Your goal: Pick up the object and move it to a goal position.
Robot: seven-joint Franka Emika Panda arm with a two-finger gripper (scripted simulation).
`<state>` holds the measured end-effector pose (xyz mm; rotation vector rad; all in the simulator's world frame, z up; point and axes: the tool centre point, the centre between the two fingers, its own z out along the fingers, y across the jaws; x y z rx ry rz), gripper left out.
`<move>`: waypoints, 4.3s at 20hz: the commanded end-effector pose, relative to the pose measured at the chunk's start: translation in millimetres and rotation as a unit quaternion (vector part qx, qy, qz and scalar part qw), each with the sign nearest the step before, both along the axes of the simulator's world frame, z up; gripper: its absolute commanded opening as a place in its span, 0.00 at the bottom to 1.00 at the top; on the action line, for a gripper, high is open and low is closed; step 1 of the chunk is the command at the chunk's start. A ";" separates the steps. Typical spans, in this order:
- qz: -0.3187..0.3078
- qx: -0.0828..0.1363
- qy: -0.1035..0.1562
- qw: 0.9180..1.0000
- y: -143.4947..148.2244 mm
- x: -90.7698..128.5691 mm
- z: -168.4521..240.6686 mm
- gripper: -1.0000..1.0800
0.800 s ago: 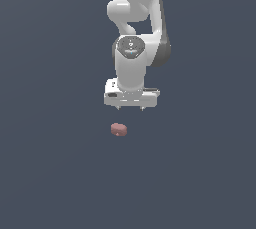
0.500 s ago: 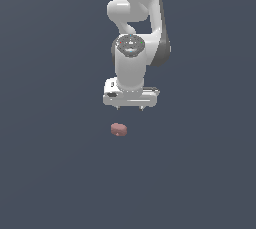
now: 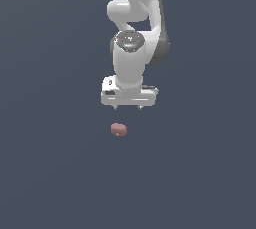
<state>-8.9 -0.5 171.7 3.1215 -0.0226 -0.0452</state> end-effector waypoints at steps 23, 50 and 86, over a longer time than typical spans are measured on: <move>0.193 0.003 0.003 0.981 -12.2 10.5 -20.6 0.96; 0.517 0.013 0.001 0.856 -33.3 28.0 -56.2 0.96; 0.644 0.017 -0.005 0.765 -42.4 34.1 -117.7 0.96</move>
